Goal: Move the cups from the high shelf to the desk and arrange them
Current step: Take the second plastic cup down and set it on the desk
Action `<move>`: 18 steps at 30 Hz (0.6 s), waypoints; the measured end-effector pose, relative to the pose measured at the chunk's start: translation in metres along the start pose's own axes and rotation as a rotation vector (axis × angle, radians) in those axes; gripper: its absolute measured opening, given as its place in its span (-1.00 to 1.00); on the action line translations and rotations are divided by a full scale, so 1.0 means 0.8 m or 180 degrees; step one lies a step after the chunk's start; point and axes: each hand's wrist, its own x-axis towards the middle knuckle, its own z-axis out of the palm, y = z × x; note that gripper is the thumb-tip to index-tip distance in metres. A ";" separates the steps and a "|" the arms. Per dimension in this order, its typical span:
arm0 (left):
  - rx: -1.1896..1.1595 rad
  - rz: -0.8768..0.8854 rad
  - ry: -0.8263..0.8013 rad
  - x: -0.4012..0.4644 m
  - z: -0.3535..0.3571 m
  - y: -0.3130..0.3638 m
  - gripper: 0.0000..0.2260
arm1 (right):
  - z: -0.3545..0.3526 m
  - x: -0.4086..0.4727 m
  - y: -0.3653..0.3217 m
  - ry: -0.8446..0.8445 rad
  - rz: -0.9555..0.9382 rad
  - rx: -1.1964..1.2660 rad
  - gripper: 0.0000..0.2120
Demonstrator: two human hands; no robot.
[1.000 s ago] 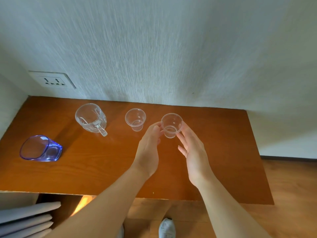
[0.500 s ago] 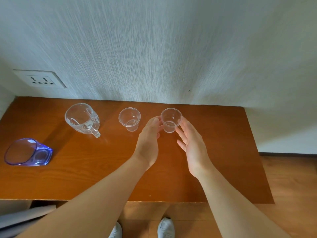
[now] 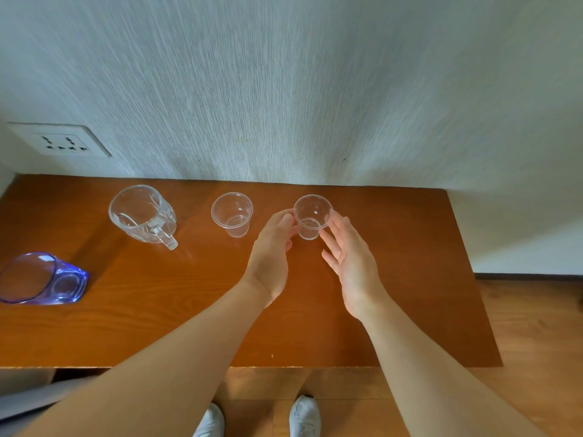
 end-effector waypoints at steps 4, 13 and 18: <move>0.0019 -0.0045 -0.0042 0.002 0.003 -0.002 -0.58 | -0.002 0.003 0.005 -0.0011 0.0034 0.0031 -0.65; 0.0002 -0.0052 -0.0009 0.011 0.007 -0.005 -0.58 | -0.005 0.014 0.010 0.0039 0.0086 0.0130 -0.72; -0.0019 -0.0051 0.0044 0.013 0.009 -0.003 -0.48 | -0.006 0.017 0.008 0.0037 0.0087 0.0209 -0.48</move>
